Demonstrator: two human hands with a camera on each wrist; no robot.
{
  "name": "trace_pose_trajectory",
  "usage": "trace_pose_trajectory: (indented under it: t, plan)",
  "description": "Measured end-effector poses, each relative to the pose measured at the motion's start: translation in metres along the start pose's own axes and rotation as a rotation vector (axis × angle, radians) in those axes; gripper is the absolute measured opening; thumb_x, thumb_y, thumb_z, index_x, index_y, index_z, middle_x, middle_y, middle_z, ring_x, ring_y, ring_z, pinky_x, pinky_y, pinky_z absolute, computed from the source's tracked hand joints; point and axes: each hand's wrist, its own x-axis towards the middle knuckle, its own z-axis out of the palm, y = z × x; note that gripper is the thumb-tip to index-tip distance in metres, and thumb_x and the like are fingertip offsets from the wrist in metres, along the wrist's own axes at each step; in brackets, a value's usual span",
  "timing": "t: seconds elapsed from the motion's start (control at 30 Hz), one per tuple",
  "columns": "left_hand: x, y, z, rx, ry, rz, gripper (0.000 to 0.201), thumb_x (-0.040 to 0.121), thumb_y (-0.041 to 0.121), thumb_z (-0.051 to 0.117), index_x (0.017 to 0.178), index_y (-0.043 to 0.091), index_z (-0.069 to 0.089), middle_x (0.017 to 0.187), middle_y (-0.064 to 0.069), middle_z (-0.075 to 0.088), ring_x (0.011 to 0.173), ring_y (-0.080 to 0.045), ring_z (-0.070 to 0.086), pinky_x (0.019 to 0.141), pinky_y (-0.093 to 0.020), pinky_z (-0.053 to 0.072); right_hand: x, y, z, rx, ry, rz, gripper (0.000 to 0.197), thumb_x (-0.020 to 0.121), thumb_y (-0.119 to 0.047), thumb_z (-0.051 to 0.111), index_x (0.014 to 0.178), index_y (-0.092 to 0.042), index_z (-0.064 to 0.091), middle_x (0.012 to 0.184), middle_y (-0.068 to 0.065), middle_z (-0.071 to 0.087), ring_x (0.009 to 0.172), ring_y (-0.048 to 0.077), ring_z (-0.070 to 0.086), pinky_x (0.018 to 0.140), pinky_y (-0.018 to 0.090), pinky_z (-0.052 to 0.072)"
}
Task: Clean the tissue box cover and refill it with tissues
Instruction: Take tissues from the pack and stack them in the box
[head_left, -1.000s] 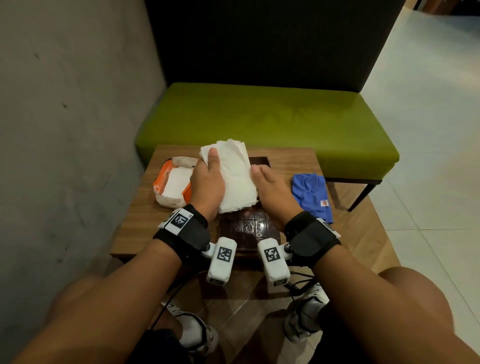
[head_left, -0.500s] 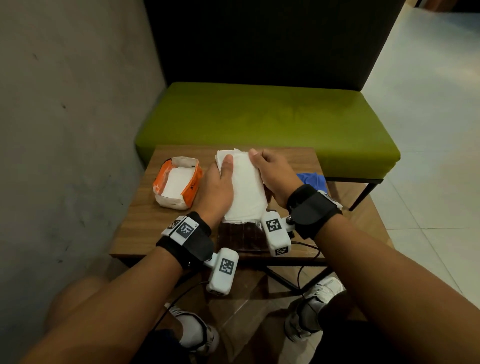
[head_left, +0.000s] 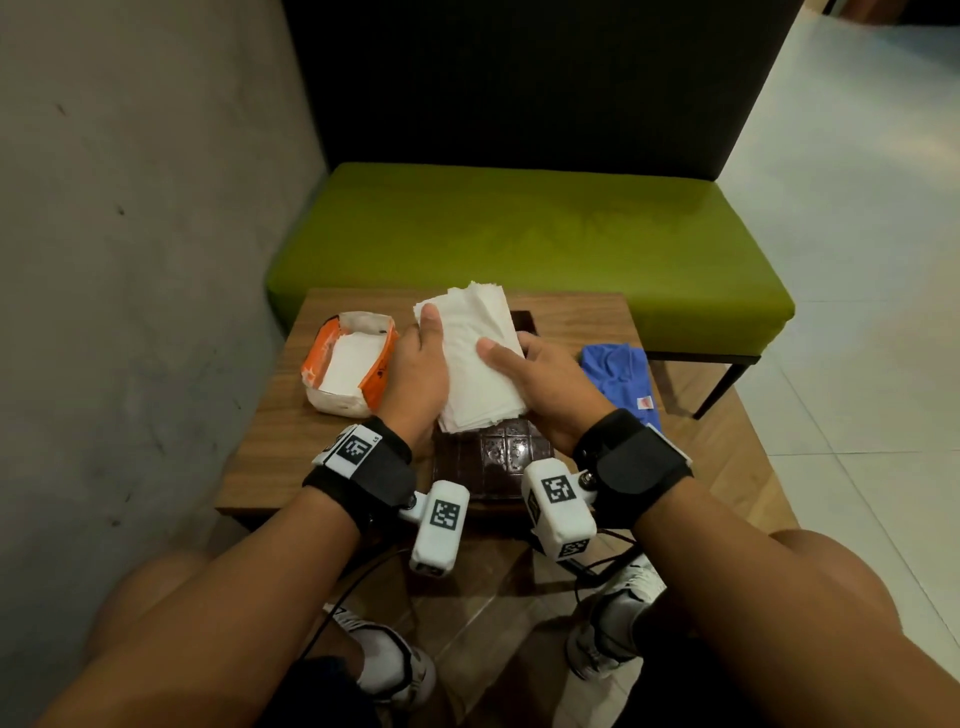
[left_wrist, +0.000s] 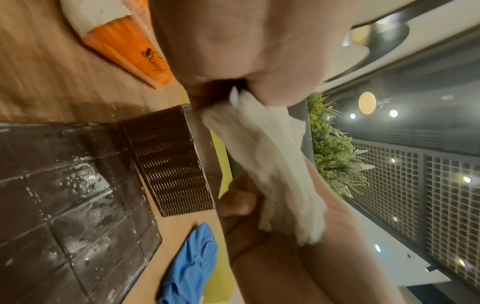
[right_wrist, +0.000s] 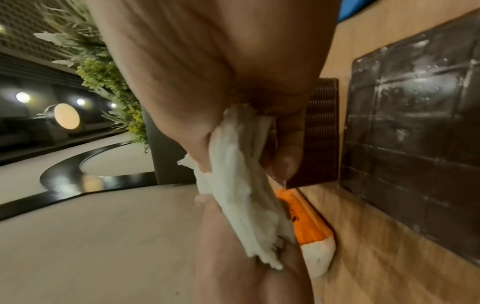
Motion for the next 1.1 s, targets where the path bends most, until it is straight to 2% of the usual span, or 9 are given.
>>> trace_pose_trajectory:
  t: [0.2, 0.27, 0.37, 0.47, 0.57, 0.67, 0.8, 0.97, 1.1]
  plan:
    - [-0.001, 0.001, -0.024, -0.041, 0.088, -0.091, 0.034, 0.118, 0.030, 0.042, 0.096, 0.015, 0.064, 0.078, -0.005, 0.063, 0.055, -0.013, 0.058, 0.041, -0.021, 0.047, 0.003, -0.015, -0.014, -0.485, 0.197, -0.327, 0.037, 0.101, -0.038, 0.069, 0.128, -0.013, 0.063, 0.115, 0.004, 0.073, 0.105, 0.025, 0.070, 0.094, 0.051, 0.059]
    - [-0.009, 0.015, -0.027, -0.105, -0.046, -0.181, 0.052, 0.116, 0.050, 0.037, 0.102, 0.009, 0.067, 0.082, -0.011, 0.073, 0.058, -0.019, 0.069, 0.044, -0.024, 0.055, 0.004, -0.015, -0.016, -0.793, 0.227, -0.554, 0.031, 0.102, -0.035, 0.066, 0.122, -0.012, 0.062, 0.107, 0.005, 0.068, 0.095, 0.026, 0.064, 0.079, 0.043, 0.052]
    - [-0.012, 0.031, -0.031, -0.274, -0.261, -0.331, 0.094, 0.101, 0.083, 0.026, 0.120, 0.004, 0.072, 0.111, -0.022, 0.080, 0.097, -0.036, 0.082, 0.073, -0.045, 0.070, 0.005, -0.009, -0.014, -1.162, 0.197, -0.840, 0.024, 0.097, -0.029, 0.067, 0.112, -0.012, 0.060, 0.102, 0.008, 0.057, 0.089, 0.026, 0.053, 0.065, 0.037, 0.040]
    - [-0.008, 0.038, -0.038, -0.478, -0.374, -0.438, 0.107, 0.088, 0.094, 0.038, 0.132, 0.002, 0.070, 0.129, -0.022, 0.076, 0.120, -0.039, 0.075, 0.101, -0.058, 0.061, 0.004, -0.004, -0.016, -1.411, 0.214, -0.961, 0.020, 0.087, -0.019, 0.065, 0.106, -0.012, 0.060, 0.099, 0.009, 0.053, 0.088, 0.028, 0.049, 0.060, 0.039, 0.041]
    - [-0.012, 0.044, -0.038, -0.454, -0.447, -0.421, 0.088, 0.092, 0.078, 0.060, 0.133, 0.001, 0.069, 0.128, -0.021, 0.078, 0.119, -0.036, 0.076, 0.104, -0.051, 0.060, 0.001, 0.003, -0.016, -1.523, 0.245, -1.060, 0.019, 0.084, -0.007, 0.062, 0.100, -0.014, 0.056, 0.093, 0.010, 0.051, 0.083, 0.029, 0.047, 0.064, 0.041, 0.038]
    - [-0.013, 0.043, -0.031, -0.396, -0.354, -0.363, 0.046, 0.100, 0.028, 0.076, 0.133, -0.003, 0.070, 0.125, -0.023, 0.078, 0.106, -0.033, 0.080, 0.083, -0.042, 0.069, -0.005, 0.003, -0.013, -1.585, 0.195, -1.099, 0.015, 0.088, -0.015, 0.058, 0.102, -0.015, 0.055, 0.095, 0.011, 0.053, 0.084, 0.030, 0.049, 0.070, 0.045, 0.041]
    - [-0.005, 0.030, -0.035, -0.433, -0.251, -0.318, 0.039, 0.101, 0.001, 0.069, 0.139, -0.004, 0.064, 0.126, -0.023, 0.077, 0.108, -0.033, 0.079, 0.073, -0.038, 0.069, -0.011, 0.002, -0.025, -1.415, 0.216, -0.925, 0.046, 0.099, -0.061, 0.057, 0.107, -0.017, 0.068, 0.101, 0.003, 0.053, 0.094, 0.023, 0.049, 0.082, 0.040, 0.043]
    - [-0.009, 0.020, -0.034, -0.424, -0.327, -0.262, 0.037, 0.106, 0.005, 0.064, 0.143, 0.002, 0.062, 0.131, -0.017, 0.077, 0.120, -0.030, 0.076, 0.089, -0.038, 0.068, -0.012, -0.011, -0.015, -0.570, 0.282, -0.414, 0.051, 0.098, -0.067, 0.058, 0.126, -0.024, 0.054, 0.117, -0.008, 0.059, 0.109, 0.010, 0.060, 0.094, 0.032, 0.053]
    - [-0.011, 0.016, -0.034, -0.404, -0.377, -0.231, 0.038, 0.108, 0.005, 0.060, 0.146, 0.002, 0.060, 0.135, -0.017, 0.075, 0.125, -0.030, 0.074, 0.098, -0.040, 0.064, 0.007, -0.012, -0.010, -0.236, 0.142, -0.093, 0.060, 0.084, -0.082, 0.063, 0.122, -0.035, 0.058, 0.126, -0.007, 0.072, 0.116, 0.016, 0.071, 0.106, 0.050, 0.057]
